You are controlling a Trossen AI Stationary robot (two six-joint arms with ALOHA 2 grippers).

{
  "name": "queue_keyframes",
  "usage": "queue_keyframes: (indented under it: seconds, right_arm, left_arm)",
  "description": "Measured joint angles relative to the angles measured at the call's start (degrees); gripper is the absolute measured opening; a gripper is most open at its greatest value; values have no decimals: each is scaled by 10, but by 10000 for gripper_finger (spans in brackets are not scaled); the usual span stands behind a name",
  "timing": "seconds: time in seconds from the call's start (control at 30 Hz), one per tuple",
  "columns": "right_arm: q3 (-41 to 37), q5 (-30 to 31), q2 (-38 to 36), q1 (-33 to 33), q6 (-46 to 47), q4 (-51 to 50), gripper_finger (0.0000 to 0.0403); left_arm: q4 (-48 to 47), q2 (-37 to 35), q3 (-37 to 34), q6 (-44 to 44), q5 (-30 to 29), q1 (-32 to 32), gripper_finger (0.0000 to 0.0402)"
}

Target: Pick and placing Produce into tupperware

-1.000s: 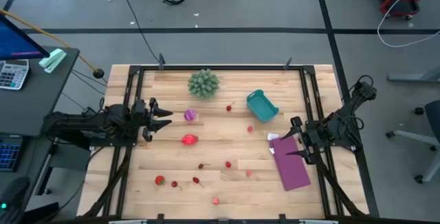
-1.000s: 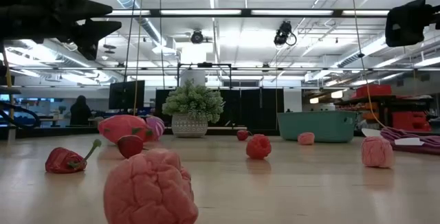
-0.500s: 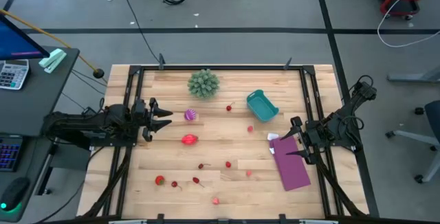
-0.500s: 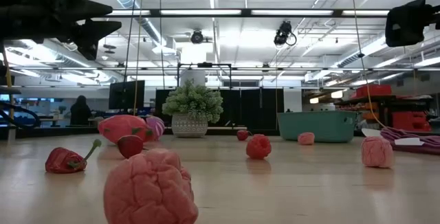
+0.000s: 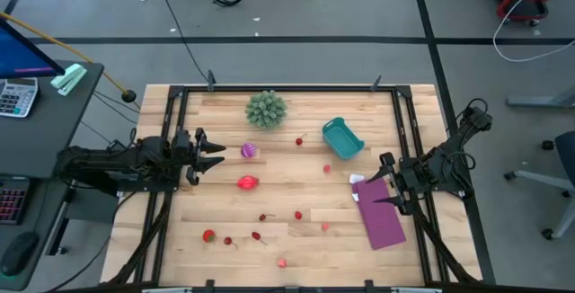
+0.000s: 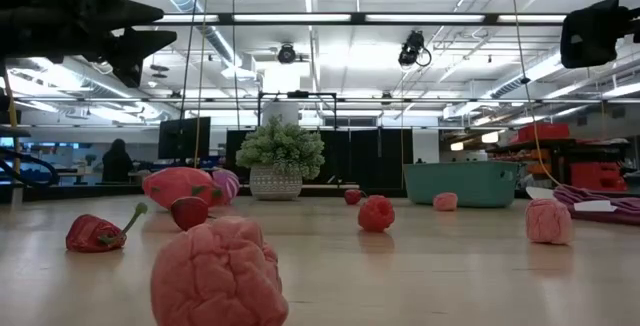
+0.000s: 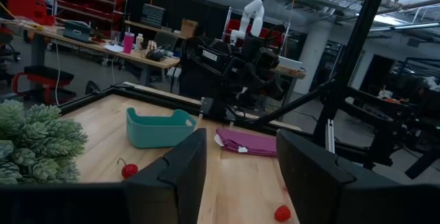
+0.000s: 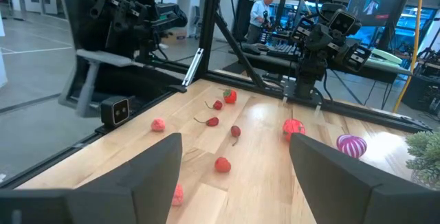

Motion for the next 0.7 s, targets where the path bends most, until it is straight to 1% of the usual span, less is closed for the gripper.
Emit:
queue_keyframes:
  seconds: [0.23, 0.7]
  right_arm:
    - [0, 0, 0, 0, 0, 0, 280]
    - [0, 0, 0, 0, 0, 0, 280]
  left_arm:
    - [0, 0, 0, 0, 0, 0, 177]
    - [0, 0, 0, 0, 0, 0, 177]
